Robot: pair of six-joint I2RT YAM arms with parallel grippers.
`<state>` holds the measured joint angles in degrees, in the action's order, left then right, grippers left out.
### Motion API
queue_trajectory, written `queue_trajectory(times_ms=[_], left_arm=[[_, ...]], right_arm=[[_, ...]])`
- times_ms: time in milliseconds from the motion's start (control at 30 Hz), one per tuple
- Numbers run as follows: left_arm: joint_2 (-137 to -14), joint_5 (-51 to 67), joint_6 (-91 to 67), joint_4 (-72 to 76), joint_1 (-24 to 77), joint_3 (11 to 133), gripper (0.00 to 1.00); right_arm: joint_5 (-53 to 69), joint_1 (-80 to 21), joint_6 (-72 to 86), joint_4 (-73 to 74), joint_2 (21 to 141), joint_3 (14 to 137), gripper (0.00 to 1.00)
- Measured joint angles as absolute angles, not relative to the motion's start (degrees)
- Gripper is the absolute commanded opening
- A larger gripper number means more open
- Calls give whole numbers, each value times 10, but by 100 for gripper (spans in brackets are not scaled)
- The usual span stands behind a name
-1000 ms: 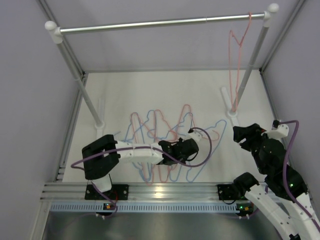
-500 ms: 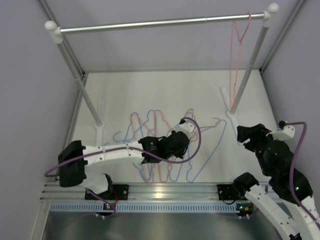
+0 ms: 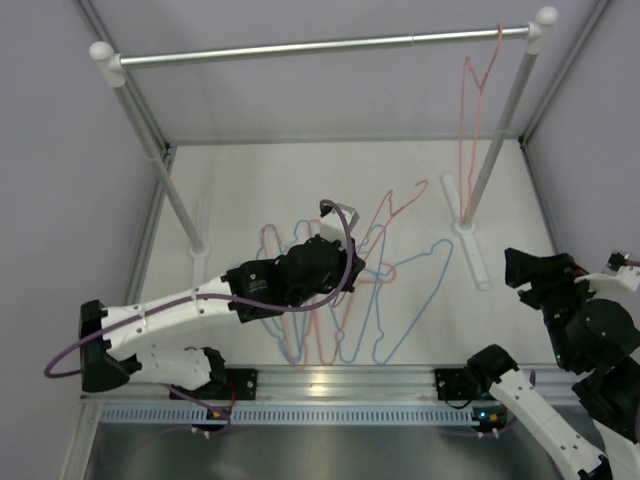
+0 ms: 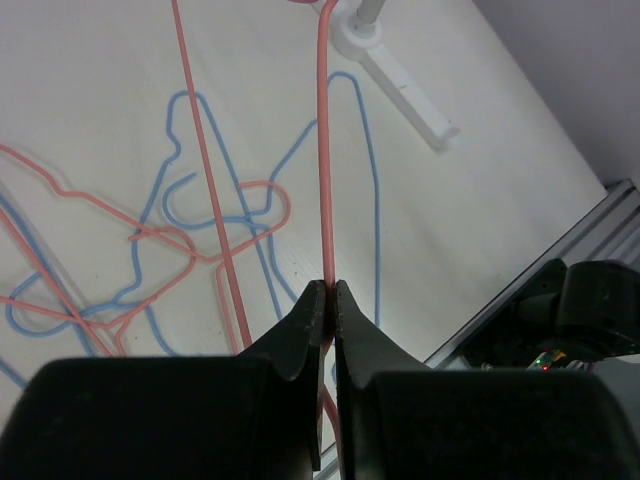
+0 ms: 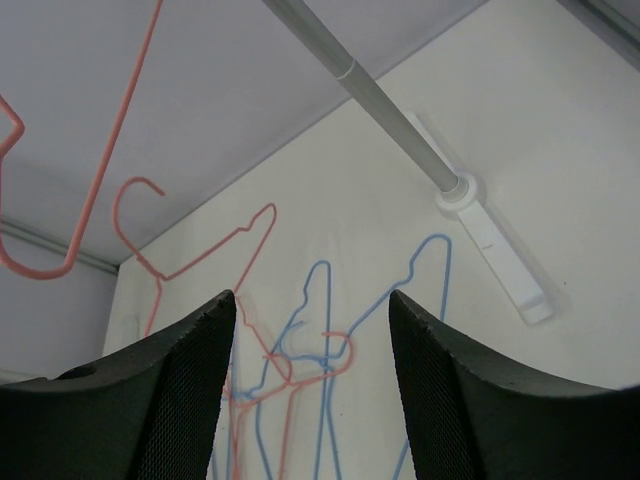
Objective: Organize the hangers
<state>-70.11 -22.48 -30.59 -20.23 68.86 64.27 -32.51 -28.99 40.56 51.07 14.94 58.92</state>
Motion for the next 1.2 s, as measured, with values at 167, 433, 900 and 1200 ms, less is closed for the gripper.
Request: queue_trajectory(times_ms=[167, 433, 900, 1200], left_arm=[[-682, -236, -314, -202, 688, 674, 0], [-673, -241, -316, -194, 687, 695, 0], [-728, -225, -293, -130, 687, 837, 0], [-782, -210, -265, -120, 687, 901, 0]], right_arm=[[-329, -290, 406, 523, 149, 590, 61], [-329, -290, 405, 525, 149, 590, 61], [-331, -290, 401, 532, 162, 606, 61], [-331, -290, 396, 532, 172, 609, 61]])
